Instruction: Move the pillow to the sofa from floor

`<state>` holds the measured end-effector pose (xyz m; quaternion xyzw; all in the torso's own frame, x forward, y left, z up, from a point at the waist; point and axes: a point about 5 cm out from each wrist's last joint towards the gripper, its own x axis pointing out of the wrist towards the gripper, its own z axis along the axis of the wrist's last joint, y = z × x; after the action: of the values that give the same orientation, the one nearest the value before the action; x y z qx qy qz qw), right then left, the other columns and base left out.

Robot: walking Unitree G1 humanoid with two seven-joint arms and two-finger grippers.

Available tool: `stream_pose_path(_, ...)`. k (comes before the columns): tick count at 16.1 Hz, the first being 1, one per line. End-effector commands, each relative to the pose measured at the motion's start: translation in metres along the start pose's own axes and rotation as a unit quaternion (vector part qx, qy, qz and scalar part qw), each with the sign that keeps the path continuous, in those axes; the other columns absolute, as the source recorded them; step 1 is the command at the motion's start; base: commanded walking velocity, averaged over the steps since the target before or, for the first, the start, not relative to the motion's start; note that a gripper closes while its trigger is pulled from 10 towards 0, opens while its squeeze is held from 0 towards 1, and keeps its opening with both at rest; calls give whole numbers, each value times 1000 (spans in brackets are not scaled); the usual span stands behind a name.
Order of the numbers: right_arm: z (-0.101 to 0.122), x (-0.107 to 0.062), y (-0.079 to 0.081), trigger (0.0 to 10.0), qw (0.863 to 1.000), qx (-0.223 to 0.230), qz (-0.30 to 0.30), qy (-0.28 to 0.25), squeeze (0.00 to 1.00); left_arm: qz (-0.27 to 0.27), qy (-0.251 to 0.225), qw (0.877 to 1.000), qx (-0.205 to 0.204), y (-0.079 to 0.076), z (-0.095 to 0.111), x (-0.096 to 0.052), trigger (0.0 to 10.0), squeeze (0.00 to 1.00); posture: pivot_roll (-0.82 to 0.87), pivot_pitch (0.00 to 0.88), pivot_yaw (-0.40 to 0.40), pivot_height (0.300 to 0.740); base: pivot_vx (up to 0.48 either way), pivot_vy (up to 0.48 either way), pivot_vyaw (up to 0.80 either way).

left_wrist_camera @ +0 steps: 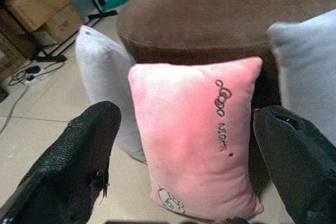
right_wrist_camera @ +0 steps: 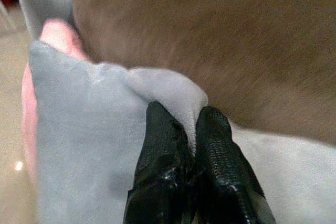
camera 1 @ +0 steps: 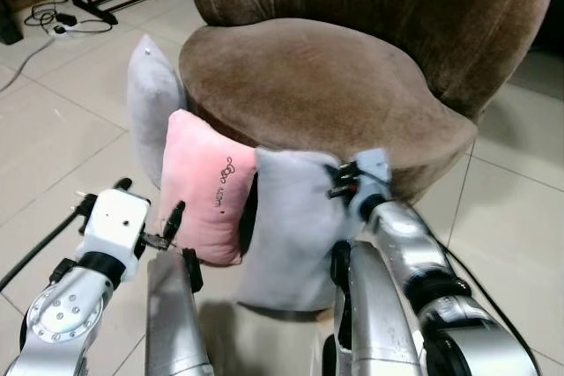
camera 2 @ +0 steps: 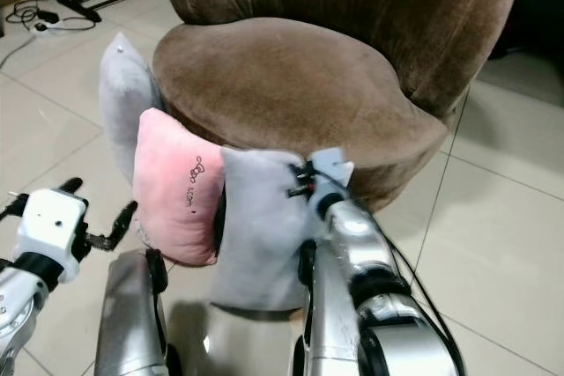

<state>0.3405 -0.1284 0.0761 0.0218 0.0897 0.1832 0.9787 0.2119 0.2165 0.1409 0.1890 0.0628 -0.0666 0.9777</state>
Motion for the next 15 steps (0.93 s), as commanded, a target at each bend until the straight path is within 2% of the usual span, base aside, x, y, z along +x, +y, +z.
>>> stream_pose_path(1,39,-4,-14,0,996,-10,-24,-83,0,12,-9,1000,-7,1,3,4,10000,0,-25,0,7,415,0,0,0)
stream_pose_path(3,84,-23,-35,0,986,-17,-50,-158,0,16,-39,999,-15,-3,15,17,10000,0,-57,0,23,415,0,0,0)
stream_pose_path(4,124,-41,-45,0,973,-22,-51,-224,0,17,-60,998,-20,-6,24,27,10000,0,-86,0,35,415,0,0,0)
stream_pose_path(6,194,-67,-55,0,940,-25,-68,-335,0,21,-86,996,-19,-4,36,41,10000,0,-103,0,41,415,0,0,0)
stream_pose_path(8,241,-84,-61,0,911,-27,-107,-397,0,19,-109,994,-16,-4,50,48,10000,0,-113,0,38,415,0,0,0)
stream_pose_path(10,264,-95,-61,0,896,-16,-138,-422,0,8,-127,992,-8,-6,60,51,10000,0,-107,0,28,415,0,0,0)
stream_pose_path(11,263,-92,-56,0,902,-18,-128,-413,0,7,-134,991,-8,-6,64,52,10000,0,-107,0,26,415,0,0,0)
stream_pose_path(13,230,-65,-37,0,938,-44,-92,-331,0,0,-134,991,-3,-8,65,53,10000,0,-103,0,24,415,0,0,0)
stream_pose_path(14,208,-50,-22,0,953,-36,-72,-291,0,-1,-131,991,-1,-9,63,54,10000,0,-103,0,26,415,0,0,0)
stream_pose_path(15,200,-43,-14,0,959,-30,-63,-277,0,-1,-130,991,-1,-8,63,54,10000,0,-102,0,25,415,0,0,0)
